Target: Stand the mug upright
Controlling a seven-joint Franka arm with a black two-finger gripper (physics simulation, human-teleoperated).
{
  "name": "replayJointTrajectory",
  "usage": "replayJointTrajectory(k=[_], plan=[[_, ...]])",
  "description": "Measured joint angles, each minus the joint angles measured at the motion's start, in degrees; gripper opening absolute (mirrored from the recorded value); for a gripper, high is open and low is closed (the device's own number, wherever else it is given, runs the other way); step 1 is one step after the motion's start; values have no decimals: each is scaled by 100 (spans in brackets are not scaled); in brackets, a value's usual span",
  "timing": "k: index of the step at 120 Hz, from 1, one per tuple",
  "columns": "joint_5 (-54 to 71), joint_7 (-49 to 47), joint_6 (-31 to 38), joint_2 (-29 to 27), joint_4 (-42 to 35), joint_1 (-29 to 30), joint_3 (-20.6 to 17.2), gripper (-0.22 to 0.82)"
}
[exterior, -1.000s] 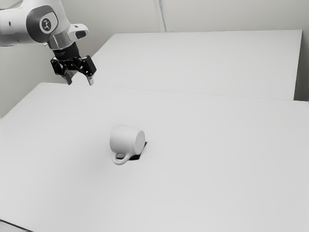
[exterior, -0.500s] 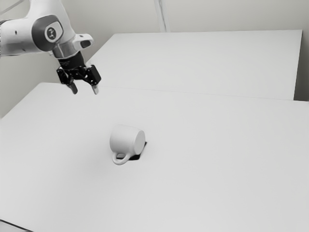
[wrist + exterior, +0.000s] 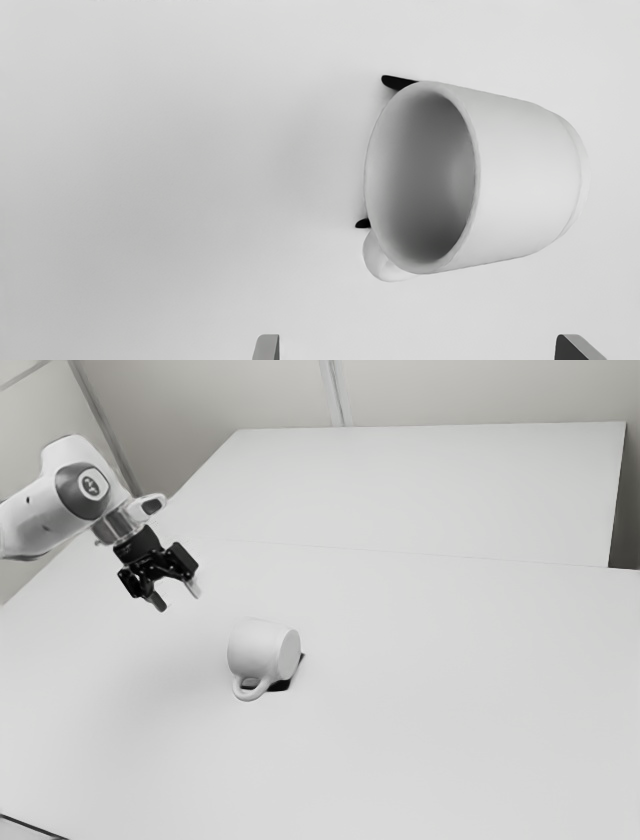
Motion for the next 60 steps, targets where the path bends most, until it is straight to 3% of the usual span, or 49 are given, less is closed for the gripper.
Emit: replayJointTrajectory(k=[60], plan=[[-1640,2368,739,768,-339,147,-57,60]])
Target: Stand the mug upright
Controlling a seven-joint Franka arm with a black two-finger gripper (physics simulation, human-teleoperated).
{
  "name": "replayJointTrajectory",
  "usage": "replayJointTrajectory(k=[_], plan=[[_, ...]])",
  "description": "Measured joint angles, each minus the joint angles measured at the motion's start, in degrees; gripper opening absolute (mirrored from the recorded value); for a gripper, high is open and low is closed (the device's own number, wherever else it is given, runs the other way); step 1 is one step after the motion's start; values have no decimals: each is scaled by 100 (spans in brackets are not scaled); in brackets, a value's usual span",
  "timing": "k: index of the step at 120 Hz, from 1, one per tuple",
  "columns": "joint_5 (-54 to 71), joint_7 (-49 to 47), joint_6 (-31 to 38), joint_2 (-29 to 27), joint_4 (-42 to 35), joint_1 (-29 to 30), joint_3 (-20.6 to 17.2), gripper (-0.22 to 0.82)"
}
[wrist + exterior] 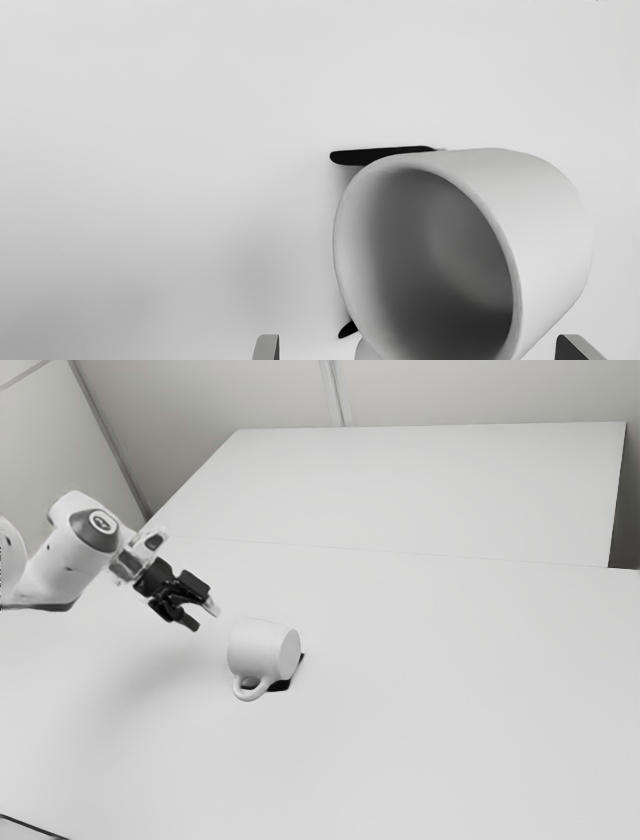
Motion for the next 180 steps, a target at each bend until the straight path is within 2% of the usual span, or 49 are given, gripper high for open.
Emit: replayJointTrajectory(k=[37,65,73,99,114,131,145,161,180], plan=[[-982,961,-53,483,8,-14,-245,60],[-1481,1370,-681,647,-3,32,-291,59],[-1582,1452,-860,653,-39,59,-313,54],[-1724,1664,-1206,715,-33,67,-332,9],[-1736,1754,-1284,670,-9,70,-394,-5],[-1734,1831,-1307,542,6,99,-513,-12],[-1624,1880,-1198,199,-5,80,-608,-14],[-756,1931,-665,-246,-55,-52,-856,-14],[707,1963,282,-970,-634,-115,-1475,-16]])
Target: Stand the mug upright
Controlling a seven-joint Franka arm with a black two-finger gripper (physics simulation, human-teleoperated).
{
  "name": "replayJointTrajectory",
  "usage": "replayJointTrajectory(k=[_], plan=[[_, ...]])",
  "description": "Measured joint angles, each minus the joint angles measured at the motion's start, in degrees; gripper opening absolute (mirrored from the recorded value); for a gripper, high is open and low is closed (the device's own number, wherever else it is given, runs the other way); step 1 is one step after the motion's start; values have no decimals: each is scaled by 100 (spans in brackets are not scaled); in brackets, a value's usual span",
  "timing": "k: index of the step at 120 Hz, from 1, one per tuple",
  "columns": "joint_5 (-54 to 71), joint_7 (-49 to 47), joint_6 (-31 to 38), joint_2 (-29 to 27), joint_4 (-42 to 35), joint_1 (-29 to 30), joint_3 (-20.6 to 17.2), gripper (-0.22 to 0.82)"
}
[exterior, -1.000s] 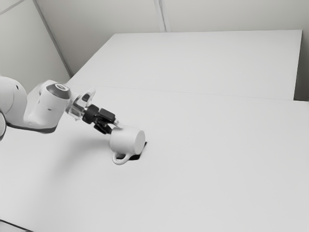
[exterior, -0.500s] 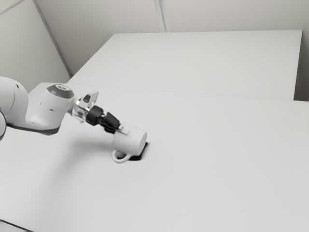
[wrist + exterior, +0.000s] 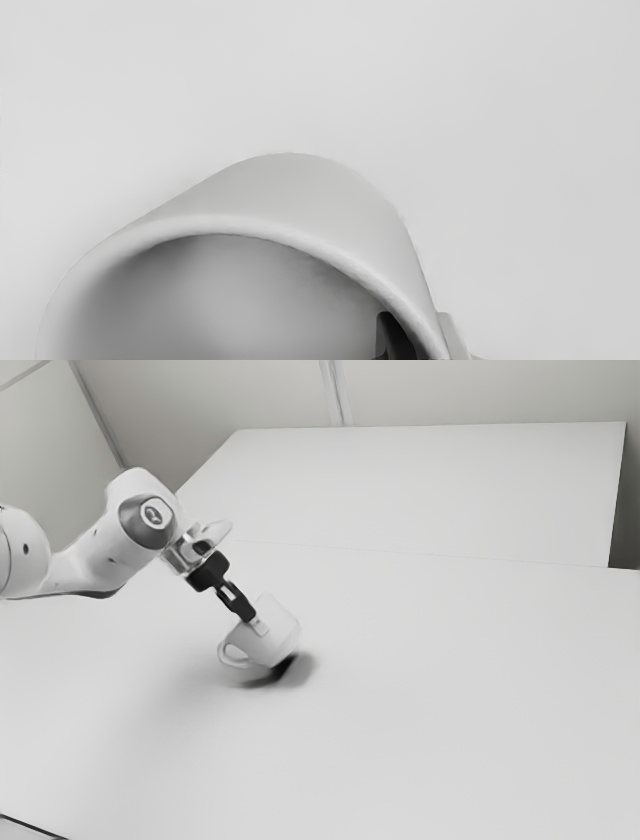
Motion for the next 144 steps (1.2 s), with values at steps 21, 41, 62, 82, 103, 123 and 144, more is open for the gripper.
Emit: replayJointTrajectory(k=[21,41,62,82,103,123,144], plan=[[1259,-47,1005,-366,-532,-309,-505,-17],[2261,-350,1625,-492,-834,-630,-714,-18],[3040,-1060,1921,-477,-1026,-182,-818,-18],[3306,-1656,2098,-459,-1175,294,-948,-18],[3380,-2136,2180,-442,-1205,173,-973,-12],[3321,-2413,2172,-432,-1228,-83,-979,24],[3287,-2683,2096,-560,-1162,-110,-980,44]])
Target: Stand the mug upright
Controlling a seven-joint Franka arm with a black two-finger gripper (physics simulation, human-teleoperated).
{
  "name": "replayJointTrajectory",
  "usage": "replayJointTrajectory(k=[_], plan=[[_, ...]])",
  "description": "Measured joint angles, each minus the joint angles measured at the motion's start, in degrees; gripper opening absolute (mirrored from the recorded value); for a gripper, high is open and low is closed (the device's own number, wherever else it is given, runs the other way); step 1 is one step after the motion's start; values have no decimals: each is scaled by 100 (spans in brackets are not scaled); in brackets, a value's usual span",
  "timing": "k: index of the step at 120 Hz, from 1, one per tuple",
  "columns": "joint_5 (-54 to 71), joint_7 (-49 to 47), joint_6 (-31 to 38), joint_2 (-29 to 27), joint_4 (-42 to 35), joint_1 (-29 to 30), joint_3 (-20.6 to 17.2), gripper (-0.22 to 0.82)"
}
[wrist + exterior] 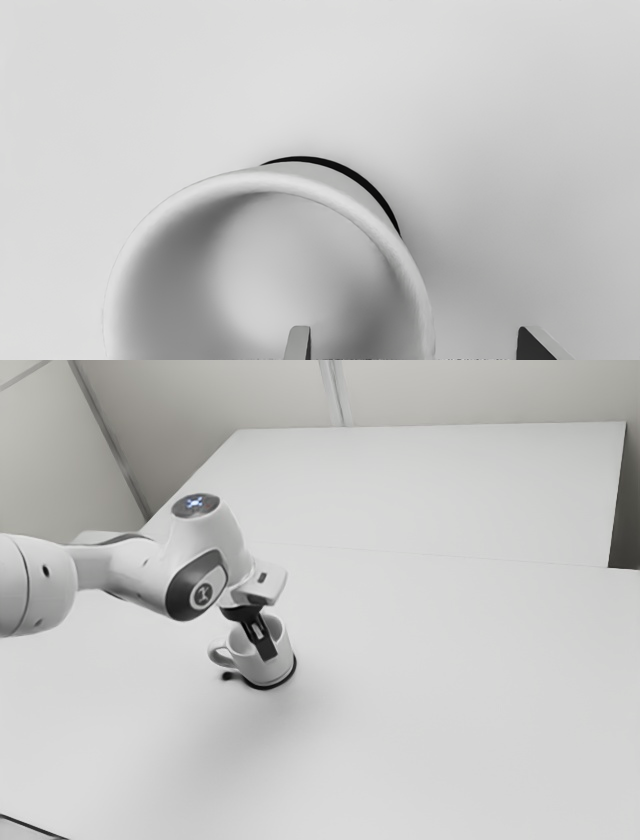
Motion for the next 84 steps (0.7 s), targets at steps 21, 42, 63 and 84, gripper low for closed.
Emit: replayJointTrajectory(k=[21,42,63,84], plan=[[-88,-750,-554,-86,391,216,50,53],[-306,-1574,-1277,-60,1185,194,70,57],[-356,-2188,-2172,-55,2236,77,181,59],[-368,-2653,-2968,41,3053,-1278,1678,60]])
